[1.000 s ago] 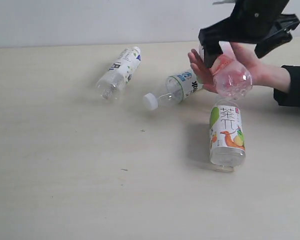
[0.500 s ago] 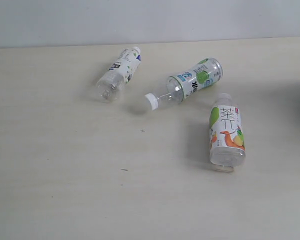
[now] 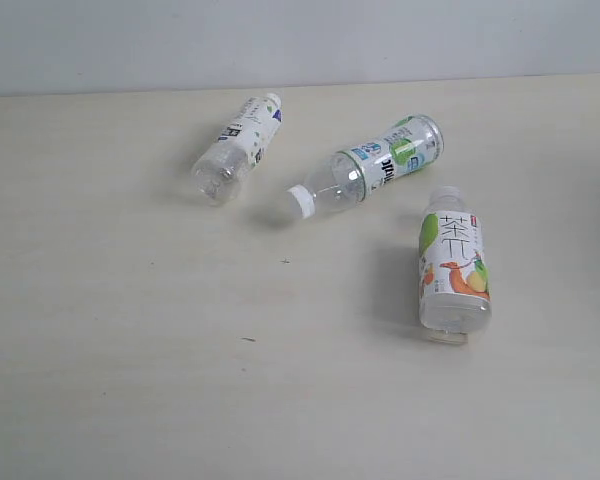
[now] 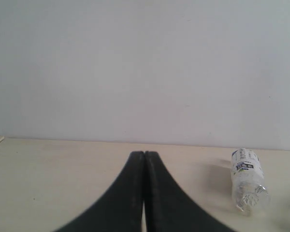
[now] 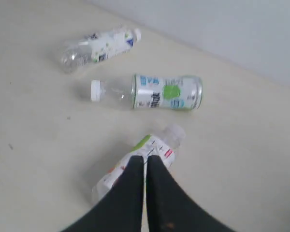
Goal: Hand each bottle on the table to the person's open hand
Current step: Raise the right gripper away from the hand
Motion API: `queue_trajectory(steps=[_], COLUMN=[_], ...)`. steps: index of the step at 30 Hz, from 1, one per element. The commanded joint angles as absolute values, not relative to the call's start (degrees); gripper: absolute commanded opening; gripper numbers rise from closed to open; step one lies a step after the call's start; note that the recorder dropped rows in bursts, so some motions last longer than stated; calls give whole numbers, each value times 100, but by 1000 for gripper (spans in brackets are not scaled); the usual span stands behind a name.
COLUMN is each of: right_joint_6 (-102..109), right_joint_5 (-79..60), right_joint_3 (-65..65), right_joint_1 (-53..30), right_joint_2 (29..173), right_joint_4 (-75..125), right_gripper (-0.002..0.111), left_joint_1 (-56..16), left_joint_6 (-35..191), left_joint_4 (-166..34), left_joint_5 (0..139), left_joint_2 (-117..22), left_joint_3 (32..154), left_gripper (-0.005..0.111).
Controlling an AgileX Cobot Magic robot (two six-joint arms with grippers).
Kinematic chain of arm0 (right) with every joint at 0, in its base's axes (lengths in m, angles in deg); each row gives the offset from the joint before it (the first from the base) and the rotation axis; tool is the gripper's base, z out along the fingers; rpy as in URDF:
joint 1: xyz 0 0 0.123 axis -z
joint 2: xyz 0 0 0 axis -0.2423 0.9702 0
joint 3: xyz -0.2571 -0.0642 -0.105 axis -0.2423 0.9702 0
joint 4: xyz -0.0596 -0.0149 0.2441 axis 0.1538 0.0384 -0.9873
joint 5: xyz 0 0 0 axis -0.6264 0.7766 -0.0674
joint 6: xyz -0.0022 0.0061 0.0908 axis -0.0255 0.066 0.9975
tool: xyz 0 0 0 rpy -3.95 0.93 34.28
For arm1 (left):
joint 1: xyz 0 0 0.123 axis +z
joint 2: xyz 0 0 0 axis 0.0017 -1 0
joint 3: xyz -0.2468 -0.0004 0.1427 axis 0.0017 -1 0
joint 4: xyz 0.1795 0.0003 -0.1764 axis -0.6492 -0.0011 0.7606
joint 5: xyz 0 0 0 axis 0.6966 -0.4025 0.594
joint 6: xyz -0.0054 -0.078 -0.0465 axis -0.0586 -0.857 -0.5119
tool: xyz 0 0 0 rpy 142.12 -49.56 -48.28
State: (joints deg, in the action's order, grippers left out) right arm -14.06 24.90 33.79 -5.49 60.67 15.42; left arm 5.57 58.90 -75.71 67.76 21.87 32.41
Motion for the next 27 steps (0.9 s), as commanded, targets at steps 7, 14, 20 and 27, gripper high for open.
queue_trajectory(steps=[7,14,20,27], right_joint_6=[-1644,-1644,-1644,-1644], right_joint_5=[2278,1908,1620,1475], right_joint_3=[3808,4407,4643,4661], right_joint_1=[-526,-832,-832,-832], right_joint_2=[4621,3928,2940,2940], right_joint_4=[2013,2515,2578,2702], right_gripper=[3,3,3,3], left_joint_1=[520,520,520,518], left_joint_6=[5901,5901,5901,5901], left_joint_4=[-7581,-7581,-7581,-7581], left_joint_5=[6796,6796,6796,6796], left_joint_2=[2225,2225,2225,2225], left_joint_3=[3226,3226,3226,3226], left_gripper=[0,0,0,0])
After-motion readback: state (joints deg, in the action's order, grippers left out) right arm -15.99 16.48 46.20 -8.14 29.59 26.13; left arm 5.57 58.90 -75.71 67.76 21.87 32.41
